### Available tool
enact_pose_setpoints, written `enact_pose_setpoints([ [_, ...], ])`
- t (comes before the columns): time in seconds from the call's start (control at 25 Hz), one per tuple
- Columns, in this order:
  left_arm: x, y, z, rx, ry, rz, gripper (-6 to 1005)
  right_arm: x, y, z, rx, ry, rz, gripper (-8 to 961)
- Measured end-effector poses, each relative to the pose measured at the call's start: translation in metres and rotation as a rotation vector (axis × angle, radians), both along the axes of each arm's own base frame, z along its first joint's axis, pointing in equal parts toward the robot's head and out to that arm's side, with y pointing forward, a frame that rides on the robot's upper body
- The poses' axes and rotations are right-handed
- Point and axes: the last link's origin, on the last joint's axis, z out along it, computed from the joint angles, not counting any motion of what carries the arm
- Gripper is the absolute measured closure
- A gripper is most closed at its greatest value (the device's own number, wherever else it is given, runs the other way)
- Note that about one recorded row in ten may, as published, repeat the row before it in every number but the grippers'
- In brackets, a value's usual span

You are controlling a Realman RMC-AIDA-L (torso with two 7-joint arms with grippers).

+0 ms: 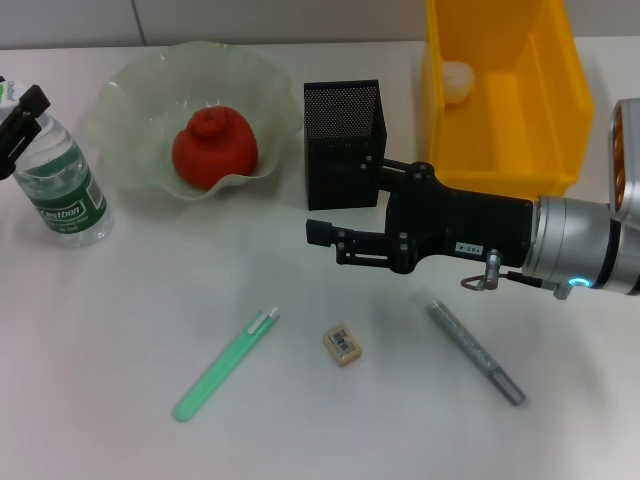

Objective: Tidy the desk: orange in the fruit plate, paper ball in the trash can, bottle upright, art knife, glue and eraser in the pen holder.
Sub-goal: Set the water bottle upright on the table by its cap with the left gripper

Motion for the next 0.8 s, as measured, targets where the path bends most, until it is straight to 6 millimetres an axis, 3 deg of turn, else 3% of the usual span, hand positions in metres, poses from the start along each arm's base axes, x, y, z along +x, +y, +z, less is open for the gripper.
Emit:
enact_pose_setpoints([
  [0.72,0.006,-0.002,0.01,0.016,-0.013,-0.053,489,0.0,-0.002,0.0,-0.006,0.006,0.005,193],
  [0.8,0.008,-0.001,0.012,0.022,-0.009,-0.062,428,0.0,-0.002,0.0,-0.006,0.006,0.005,193],
])
